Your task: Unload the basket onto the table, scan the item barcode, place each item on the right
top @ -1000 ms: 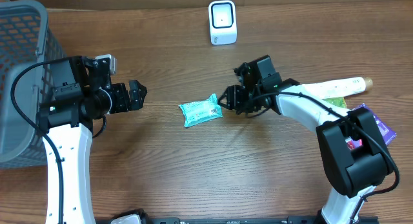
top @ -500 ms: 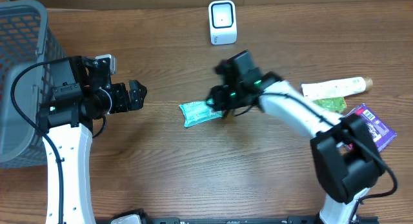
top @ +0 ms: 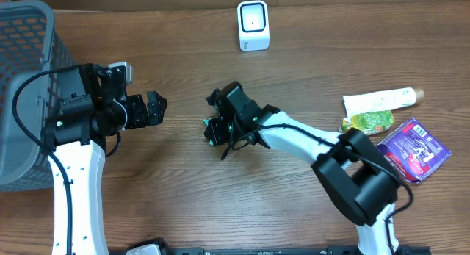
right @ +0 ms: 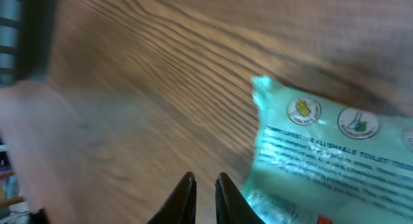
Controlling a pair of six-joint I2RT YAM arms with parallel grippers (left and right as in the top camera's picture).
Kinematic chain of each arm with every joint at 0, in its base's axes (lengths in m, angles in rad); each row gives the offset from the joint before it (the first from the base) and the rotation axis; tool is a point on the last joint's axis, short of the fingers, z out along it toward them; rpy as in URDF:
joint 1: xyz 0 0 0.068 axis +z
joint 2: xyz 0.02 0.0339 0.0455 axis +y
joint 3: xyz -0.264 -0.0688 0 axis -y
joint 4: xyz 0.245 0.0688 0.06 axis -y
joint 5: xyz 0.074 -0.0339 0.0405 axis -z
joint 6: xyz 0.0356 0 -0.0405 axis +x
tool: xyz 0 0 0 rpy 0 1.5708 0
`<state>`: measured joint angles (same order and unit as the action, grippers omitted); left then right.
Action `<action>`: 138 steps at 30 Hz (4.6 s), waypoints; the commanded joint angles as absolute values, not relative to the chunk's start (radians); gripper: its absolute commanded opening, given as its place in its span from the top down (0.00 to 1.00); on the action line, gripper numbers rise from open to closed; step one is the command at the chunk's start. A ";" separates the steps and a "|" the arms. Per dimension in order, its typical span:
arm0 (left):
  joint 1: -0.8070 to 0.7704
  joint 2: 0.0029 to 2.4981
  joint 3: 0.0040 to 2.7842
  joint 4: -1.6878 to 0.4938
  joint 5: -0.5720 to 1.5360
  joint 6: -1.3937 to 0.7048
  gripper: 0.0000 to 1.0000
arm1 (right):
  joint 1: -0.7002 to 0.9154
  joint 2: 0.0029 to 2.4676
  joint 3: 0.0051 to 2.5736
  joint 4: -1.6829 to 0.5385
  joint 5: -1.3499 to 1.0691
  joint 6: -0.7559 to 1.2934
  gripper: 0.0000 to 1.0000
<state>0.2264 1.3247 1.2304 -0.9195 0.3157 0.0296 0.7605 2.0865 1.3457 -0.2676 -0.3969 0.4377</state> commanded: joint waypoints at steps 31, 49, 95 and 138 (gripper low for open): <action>0.222 1.320 1.243 -0.919 0.331 0.038 0.00 | 0.354 2.098 1.521 -0.673 -0.410 0.258 0.48; 0.222 1.320 1.243 -0.919 0.331 0.038 0.00 | 0.404 2.101 1.301 -0.389 -0.584 0.667 0.26; 0.222 1.320 1.243 -0.919 0.331 0.038 0.01 | 0.292 1.444 1.238 -0.407 -0.687 0.261 0.96; 0.222 1.320 1.243 -0.919 0.331 0.038 0.00 | 0.538 2.188 1.525 0.619 0.691 -1.473 0.96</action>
